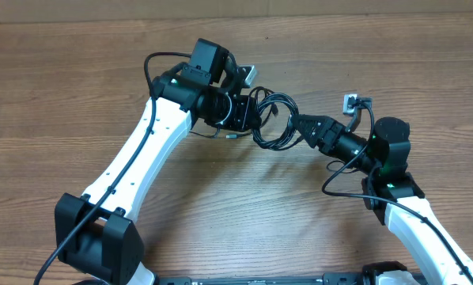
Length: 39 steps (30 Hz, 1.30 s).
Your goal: Untangle cables
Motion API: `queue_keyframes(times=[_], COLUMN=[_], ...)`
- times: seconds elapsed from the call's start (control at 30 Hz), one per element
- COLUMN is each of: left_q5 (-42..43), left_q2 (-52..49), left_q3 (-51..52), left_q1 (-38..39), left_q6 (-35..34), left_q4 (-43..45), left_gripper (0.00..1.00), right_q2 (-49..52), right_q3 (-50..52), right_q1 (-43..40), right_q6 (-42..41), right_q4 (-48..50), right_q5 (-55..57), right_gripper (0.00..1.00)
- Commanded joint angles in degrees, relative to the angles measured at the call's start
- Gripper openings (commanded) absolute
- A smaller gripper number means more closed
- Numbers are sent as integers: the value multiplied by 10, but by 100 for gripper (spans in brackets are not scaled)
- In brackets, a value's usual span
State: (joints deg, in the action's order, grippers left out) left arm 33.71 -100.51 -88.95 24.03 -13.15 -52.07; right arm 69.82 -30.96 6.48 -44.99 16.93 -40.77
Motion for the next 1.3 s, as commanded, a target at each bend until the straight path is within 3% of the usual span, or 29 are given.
queue_keyframes(times=[0.0, 0.07, 0.17, 0.57, 0.7, 1.03, 1.17, 1.27], left_q5=[0, -1, -20, -43, -36, -4, 24, 52], left_q2=[14, 14, 14, 14, 14, 14, 14, 14], left_q3=[-9, -9, -9, -9, -9, -9, -9, -9], left_q1=[8, 9, 10, 23, 23, 24, 24, 24], left_q6=[1, -2, -2, -37, -37, -36, -31, -14], left_q4=[13, 16, 15, 16, 16, 16, 15, 14], left_gripper=[4, 4, 4, 4, 4, 4, 4, 4], right_q2=[3, 3, 3, 3, 3, 4, 4, 4], right_q3=[-7, -7, -7, -7, -7, -7, -7, -7], right_q1=[3, 3, 3, 3, 3, 3, 3, 3], right_q6=[3, 3, -11, -30, -30, -25, -25, -25], right_q4=[-16, -25, -23, -21, -21, -21, -17, -7], right_q5=[13, 13, 13, 13, 14, 29, 47, 47], right_gripper=[66, 66, 57, 51, 54, 73, 71, 63])
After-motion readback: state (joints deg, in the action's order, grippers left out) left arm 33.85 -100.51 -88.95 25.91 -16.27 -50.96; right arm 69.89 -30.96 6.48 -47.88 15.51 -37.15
